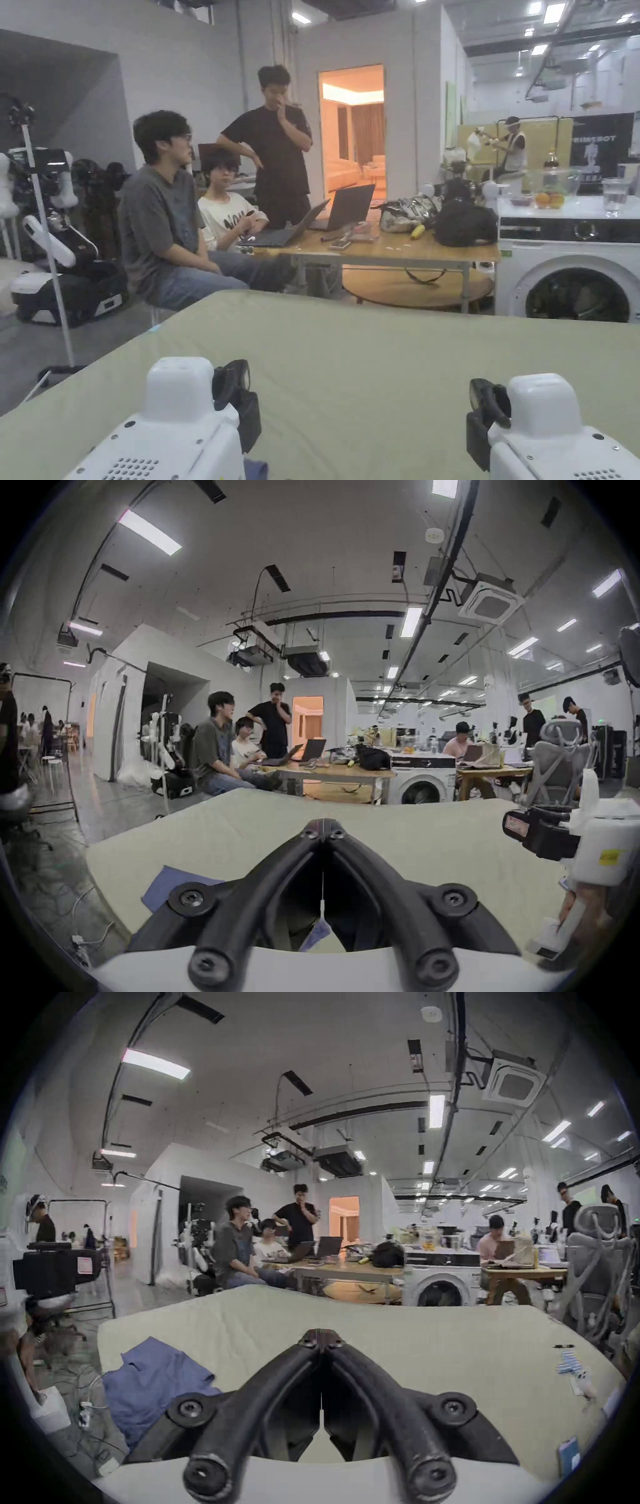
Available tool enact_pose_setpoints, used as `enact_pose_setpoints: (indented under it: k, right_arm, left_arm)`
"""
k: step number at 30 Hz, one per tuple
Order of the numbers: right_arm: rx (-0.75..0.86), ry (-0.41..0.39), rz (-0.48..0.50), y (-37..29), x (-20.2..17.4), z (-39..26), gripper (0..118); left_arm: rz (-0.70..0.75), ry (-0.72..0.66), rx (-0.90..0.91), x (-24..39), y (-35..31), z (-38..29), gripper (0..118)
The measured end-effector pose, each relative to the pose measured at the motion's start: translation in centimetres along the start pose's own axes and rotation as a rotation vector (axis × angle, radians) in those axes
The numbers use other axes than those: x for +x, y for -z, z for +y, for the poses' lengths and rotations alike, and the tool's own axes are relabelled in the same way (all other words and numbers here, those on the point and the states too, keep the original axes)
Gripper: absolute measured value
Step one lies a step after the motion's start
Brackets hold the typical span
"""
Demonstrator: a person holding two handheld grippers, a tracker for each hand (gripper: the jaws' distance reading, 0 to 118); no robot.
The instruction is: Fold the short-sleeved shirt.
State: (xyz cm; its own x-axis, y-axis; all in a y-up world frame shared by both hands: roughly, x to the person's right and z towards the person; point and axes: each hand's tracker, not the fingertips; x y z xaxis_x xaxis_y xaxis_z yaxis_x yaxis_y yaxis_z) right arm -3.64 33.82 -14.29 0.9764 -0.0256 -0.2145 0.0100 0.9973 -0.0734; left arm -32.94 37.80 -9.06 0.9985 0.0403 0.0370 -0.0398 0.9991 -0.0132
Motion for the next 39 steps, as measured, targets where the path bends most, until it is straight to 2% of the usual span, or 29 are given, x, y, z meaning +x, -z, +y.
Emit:
enact_pose_setpoints:
  k: [3,4,5,7,8,9,10,11,15,17,18,20,21,22,23,26,27,30,31,33,37,39]
  right_arm:
    - [-0.030,0.038,0.053,0.8,-0.8,-0.8,0]
    - [-0.040,0.040,0.064,0.8,-0.9,-1.1,0]
    - [-0.049,0.034,0.075,0.7,-0.8,-1.6,0]
    - [-0.071,0.018,0.082,0.4,-0.7,-2.6,0]
    - [-0.090,0.014,0.084,0.1,-0.4,-3.3,0]
    - [-0.116,0.018,0.084,-0.1,0.1,-4.0,0]
    - [-0.132,0.024,0.083,-0.3,0.5,-4.6,0]
    - [-0.158,0.037,0.077,-0.6,1.1,-5.4,0]
    - [-0.265,0.073,0.064,-1.6,3.7,-7.8,0]
    - [-0.295,0.072,0.010,-2.2,4.6,-8.7,0]
    - [-0.320,0.075,0.008,-2.3,5.3,-9.1,0]
    - [-0.336,0.102,-0.017,-2.7,6.1,-9.7,0]
    - [-0.347,0.125,-0.022,-3.0,6.7,-9.8,0]
    - [-0.351,0.144,-0.032,-3.2,7.1,-10.0,0]
    - [-0.347,0.158,-0.040,-3.5,7.5,-10.0,0]
    - [-0.340,0.176,-0.047,-4.4,8.2,-9.9,0]
    - [-0.337,0.178,-0.044,-4.7,8.5,-9.7,0]
    - [-0.313,0.194,-0.040,-6.4,9.4,-8.7,0]
    - [-0.307,0.201,-0.039,-6.8,9.8,-8.4,0]
    - [-0.288,0.218,-0.052,-8.0,10.7,-7.6,0]
    - [-0.232,0.226,-0.084,-10.2,11.9,-6.6,0]
    - [-0.216,0.221,-0.112,-10.9,12.5,-6.1,0]
  left_arm:
    - [-0.017,0.006,-0.050,-2.0,0.8,-0.4,0]
    - [-0.039,0.020,-0.092,-2.6,1.3,-0.6,8]
    - [-0.039,0.021,-0.141,-3.4,2.0,-1.2,28]
    - [-0.074,-0.003,-0.262,-5.3,4.0,-2.9,83]
    - [-0.090,-0.032,-0.320,-6.4,5.1,-4.3,78]
    - [-0.075,-0.062,-0.421,-7.3,6.1,-6.2,78]
    - [-0.106,-0.066,-0.401,-7.7,7.0,-7.1,79]
    - [-0.086,-0.074,-0.494,-8.5,8.2,-9.0,79]
    - [-0.049,-0.039,-0.704,-10.3,13.0,-15.7,79]
    - [-0.026,-0.035,-0.780,-11.0,14.9,-18.3,76]
    - [-0.034,-0.061,-0.809,-11.3,15.6,-19.4,66]
    - [-0.054,-0.106,-0.896,-11.7,16.9,-21.3,60]
    - [-0.008,-0.048,-0.880,-11.4,16.6,-21.7,47]
    - [-0.036,-0.036,-0.827,-11.1,16.2,-21.2,10]
    - [-0.028,-0.022,-0.837,-10.7,16.2,-20.7,0]
    - [0.013,-0.030,-0.835,-10.2,16.8,-20.1,0]
    - [0.019,-0.103,-0.870,-10.6,17.0,-20.3,0]
    - [0.028,-0.292,-0.764,-11.9,16.7,-16.8,0]
    - [0.023,-0.311,-0.680,-12.1,16.5,-14.7,0]
    - [0.059,-0.311,-0.581,-12.8,16.9,-8.8,0]
    - [0.027,-0.299,-0.371,-13.2,18.3,2.0,0]
    - [0.041,-0.203,-0.265,-12.0,19.6,8.4,0]
